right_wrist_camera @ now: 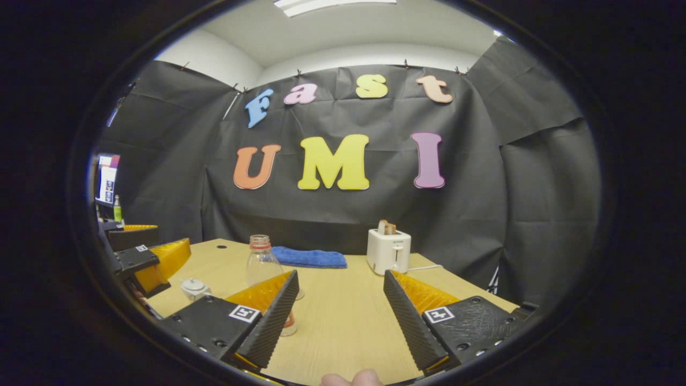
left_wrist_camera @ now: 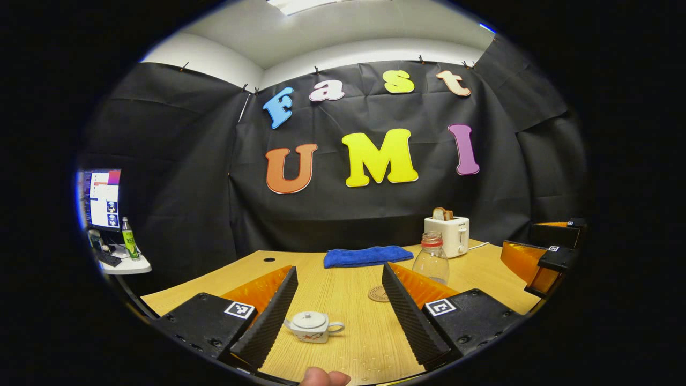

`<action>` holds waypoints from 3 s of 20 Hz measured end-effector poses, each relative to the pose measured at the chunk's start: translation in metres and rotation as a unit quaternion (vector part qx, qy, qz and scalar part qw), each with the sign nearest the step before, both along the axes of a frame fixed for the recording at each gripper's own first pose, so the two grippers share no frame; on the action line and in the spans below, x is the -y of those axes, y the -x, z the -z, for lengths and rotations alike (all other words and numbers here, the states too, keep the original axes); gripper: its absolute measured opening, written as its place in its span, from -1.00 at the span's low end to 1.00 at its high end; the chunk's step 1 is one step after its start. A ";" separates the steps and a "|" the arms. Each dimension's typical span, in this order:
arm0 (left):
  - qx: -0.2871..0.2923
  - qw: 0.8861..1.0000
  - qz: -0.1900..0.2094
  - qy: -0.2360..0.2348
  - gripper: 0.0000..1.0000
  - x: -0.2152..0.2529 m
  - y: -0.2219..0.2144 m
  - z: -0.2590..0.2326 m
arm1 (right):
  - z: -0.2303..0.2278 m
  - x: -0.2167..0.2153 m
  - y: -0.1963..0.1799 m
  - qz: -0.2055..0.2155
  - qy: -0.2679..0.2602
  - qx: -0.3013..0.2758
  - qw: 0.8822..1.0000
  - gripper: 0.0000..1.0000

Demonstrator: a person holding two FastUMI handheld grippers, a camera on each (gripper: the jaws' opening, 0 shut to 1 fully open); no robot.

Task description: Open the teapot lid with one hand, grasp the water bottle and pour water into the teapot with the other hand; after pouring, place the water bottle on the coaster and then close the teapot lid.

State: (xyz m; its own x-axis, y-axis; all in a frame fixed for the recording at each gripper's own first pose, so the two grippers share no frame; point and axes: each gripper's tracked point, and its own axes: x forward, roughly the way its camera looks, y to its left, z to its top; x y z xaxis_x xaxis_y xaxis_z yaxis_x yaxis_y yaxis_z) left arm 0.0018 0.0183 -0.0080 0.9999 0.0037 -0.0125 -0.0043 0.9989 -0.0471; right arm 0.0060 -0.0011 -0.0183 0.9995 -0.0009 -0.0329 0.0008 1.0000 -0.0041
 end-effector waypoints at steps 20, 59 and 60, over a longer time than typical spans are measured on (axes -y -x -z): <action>-0.145 0.989 0.020 0.005 0.45 -0.034 -0.055 0.110 | 0.042 0.018 -0.015 0.025 0.041 -0.034 0.998 0.91; -0.094 0.995 0.021 0.041 -0.92 -0.066 -0.020 0.049 | 0.094 -0.110 -0.066 -0.159 -0.037 -0.120 0.979 0.92; -0.094 0.995 0.021 0.040 -0.92 -0.068 -0.019 0.049 | 0.092 -0.110 -0.069 -0.154 -0.033 -0.117 0.981 0.92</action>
